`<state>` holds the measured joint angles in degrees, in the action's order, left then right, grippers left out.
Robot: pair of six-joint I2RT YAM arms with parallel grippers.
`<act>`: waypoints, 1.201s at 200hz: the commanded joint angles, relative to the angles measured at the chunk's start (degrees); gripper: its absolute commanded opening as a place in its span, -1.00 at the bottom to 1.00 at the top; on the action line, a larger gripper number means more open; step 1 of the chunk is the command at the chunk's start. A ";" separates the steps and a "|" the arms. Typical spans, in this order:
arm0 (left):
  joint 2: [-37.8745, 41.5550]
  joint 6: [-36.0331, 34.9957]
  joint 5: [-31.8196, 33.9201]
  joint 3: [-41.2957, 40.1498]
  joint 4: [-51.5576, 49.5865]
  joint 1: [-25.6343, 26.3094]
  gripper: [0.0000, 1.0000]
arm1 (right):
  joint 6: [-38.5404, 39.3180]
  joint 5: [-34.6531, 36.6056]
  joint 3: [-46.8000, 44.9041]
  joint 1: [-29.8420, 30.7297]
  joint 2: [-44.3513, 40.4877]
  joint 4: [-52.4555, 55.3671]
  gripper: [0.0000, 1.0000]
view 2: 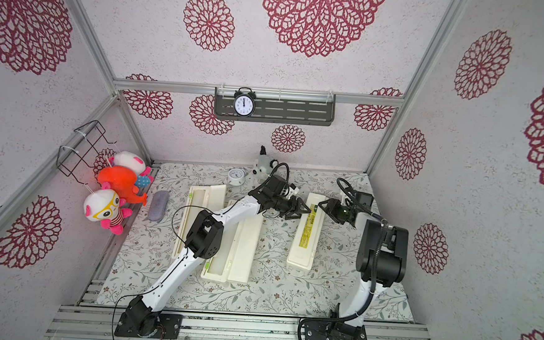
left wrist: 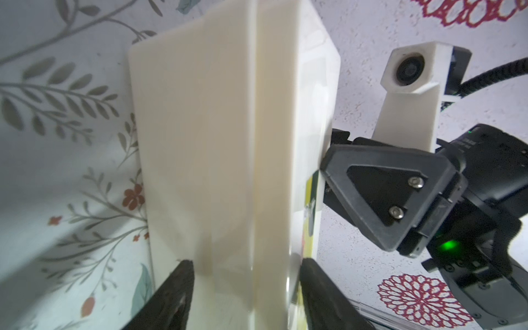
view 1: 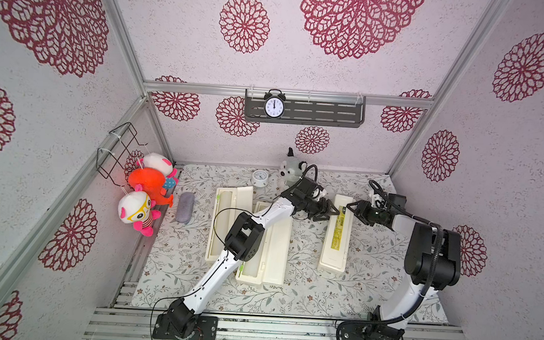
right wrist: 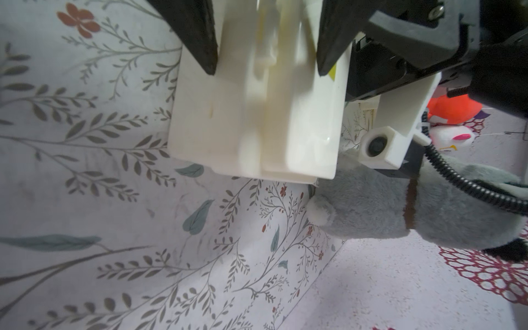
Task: Put plastic wrap rolls into dispensers
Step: Close the lid on the plastic wrap cutting box.
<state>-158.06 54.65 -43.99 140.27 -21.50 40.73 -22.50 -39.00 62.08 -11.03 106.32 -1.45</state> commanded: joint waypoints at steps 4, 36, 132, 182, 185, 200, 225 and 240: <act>-2.90 -3.86 2.62 -1.70 -9.24 1.55 0.26 | 2.11 18.87 -5.93 -0.59 2.23 8.53 0.21; -2.44 -3.56 -0.72 -1.48 -6.85 1.79 0.30 | 0.81 12.42 -5.63 -0.74 -0.85 6.19 0.26; -2.52 -5.37 -3.92 -1.40 -6.76 2.16 0.35 | -4.01 1.50 1.42 -3.57 6.83 -4.11 0.27; -3.11 -5.05 -3.45 0.35 -6.80 1.81 0.35 | -5.98 -0.35 3.58 -3.22 8.21 -4.14 0.00; -3.17 -4.94 -3.39 0.40 -6.80 1.81 0.34 | -5.90 -0.40 3.50 -3.23 8.23 -4.09 -0.01; -3.55 -4.72 -3.35 0.75 -6.81 1.80 0.34 | -5.81 -0.36 3.14 -3.21 7.88 -3.57 -0.06; -3.49 -4.30 -2.94 0.74 -6.89 1.71 0.32 | -3.42 2.72 2.48 -3.07 5.52 -0.60 0.09; -3.24 -3.95 -2.62 0.55 -6.98 1.63 0.28 | -1.46 6.28 1.67 -2.64 2.41 1.68 0.24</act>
<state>-158.32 50.68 -47.48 141.05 -24.45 41.19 -28.08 -42.26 66.06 -14.13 111.96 -9.32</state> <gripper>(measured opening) 0.656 0.578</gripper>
